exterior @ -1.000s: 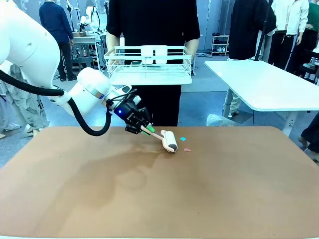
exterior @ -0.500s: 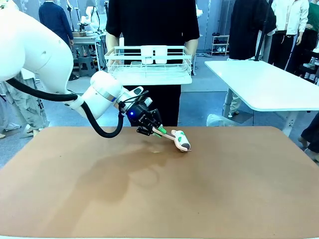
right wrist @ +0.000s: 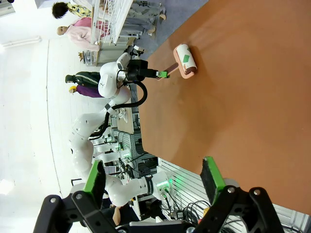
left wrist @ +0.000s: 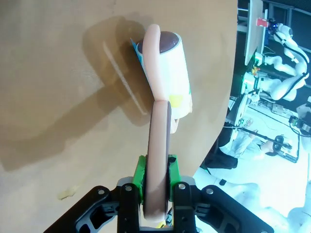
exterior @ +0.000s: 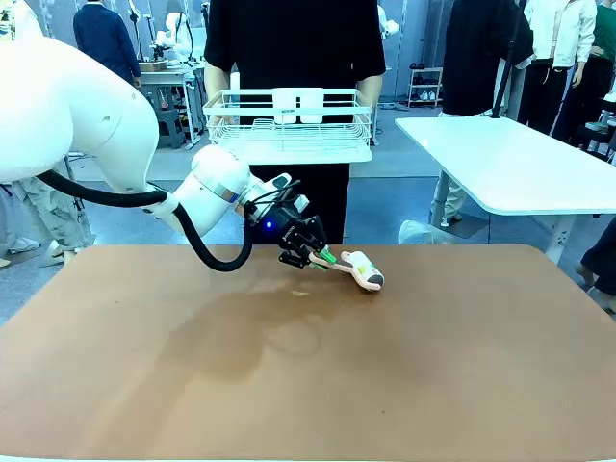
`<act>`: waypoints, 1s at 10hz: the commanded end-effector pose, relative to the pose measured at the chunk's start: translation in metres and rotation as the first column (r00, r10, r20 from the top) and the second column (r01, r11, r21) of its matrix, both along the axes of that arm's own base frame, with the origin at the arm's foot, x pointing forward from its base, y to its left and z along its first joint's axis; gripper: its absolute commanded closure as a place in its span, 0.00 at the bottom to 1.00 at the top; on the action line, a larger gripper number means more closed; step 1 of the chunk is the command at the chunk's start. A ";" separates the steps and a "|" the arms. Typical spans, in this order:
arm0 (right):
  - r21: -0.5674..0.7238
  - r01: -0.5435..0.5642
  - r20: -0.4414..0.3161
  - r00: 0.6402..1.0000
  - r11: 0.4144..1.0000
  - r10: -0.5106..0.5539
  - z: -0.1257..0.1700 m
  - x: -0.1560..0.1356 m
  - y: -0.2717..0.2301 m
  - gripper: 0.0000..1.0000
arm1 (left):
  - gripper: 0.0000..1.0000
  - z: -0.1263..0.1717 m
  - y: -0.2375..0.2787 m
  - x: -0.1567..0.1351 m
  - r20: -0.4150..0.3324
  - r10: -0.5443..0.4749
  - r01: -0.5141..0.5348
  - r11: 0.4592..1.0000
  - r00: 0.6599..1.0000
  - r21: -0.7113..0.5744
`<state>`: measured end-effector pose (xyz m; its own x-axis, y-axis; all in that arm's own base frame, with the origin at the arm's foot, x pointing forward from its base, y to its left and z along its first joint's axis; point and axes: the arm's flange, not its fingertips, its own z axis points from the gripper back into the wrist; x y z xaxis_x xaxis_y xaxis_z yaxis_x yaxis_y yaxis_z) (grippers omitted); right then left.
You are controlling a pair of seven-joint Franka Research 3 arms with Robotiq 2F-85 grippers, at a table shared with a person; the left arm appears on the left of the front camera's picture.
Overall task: Clean the table.
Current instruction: Clean the table with the Lint Roller when the human lifts the Dish drying rack.
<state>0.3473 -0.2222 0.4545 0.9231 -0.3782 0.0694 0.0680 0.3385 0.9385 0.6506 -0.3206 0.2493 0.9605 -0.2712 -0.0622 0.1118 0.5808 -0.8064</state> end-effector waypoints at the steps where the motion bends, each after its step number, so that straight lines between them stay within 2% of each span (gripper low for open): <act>1: 0.006 0.001 0.008 1.000 1.000 -0.001 0.003 -0.002 0.000 0.00 | 0.78 -0.055 -0.019 -0.020 -0.080 -0.123 0.134 0.981 0.989 0.141; 3: 0.006 0.001 0.008 1.000 1.000 -0.001 0.003 -0.002 0.000 0.00 | 0.78 -0.047 -0.026 -0.023 -0.077 -0.145 0.153 0.982 0.986 0.112; 4: 0.006 0.001 0.008 1.000 1.000 -0.001 0.003 -0.002 0.000 0.00 | 0.78 -0.033 -0.024 -0.021 -0.035 -0.106 0.108 0.991 0.994 0.081; 6: 0.006 0.001 0.008 1.000 1.000 -0.001 0.003 -0.002 0.000 0.00 | 0.78 -0.009 -0.016 -0.026 0.028 -0.082 0.081 0.996 0.996 0.035; 10: 0.006 0.001 0.008 1.000 1.000 -0.001 0.003 -0.002 0.000 0.00 | 0.78 0.033 0.008 -0.046 0.039 -0.094 0.095 0.995 0.995 -0.033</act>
<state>0.3470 -0.2226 0.4545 0.9227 -0.3793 0.0694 0.0685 0.3384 0.9385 0.6297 -0.3299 0.2707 0.9355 -0.3517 -0.0351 0.1807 0.5613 -0.8076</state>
